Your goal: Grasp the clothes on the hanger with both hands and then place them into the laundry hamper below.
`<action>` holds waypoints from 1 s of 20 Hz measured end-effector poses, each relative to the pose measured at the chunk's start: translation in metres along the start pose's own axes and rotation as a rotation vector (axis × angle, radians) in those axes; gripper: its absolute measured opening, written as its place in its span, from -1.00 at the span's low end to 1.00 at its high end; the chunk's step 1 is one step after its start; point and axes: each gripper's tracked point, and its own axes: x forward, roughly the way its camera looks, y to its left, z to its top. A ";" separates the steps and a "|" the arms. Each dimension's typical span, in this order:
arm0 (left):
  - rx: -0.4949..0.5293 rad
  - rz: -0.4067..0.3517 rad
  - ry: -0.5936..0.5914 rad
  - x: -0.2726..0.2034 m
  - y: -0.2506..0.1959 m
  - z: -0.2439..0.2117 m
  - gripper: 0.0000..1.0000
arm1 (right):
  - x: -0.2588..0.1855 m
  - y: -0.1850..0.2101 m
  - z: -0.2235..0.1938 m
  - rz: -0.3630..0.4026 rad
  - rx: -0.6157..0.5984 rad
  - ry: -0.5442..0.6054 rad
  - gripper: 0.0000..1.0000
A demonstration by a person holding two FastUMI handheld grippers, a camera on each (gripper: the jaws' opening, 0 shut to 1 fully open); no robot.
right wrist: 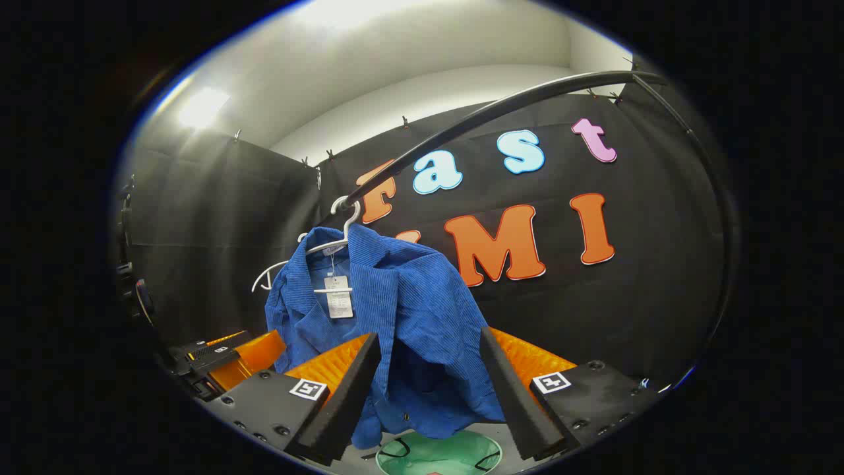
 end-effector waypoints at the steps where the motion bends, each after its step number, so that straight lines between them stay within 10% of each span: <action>1: 0.001 0.002 0.001 -0.001 0.000 0.000 0.82 | 0.000 0.000 0.000 0.000 0.001 -0.002 0.79; 20: -0.016 0.029 -0.014 -0.003 0.012 0.005 0.82 | -0.007 0.001 0.001 0.002 -0.004 0.001 0.79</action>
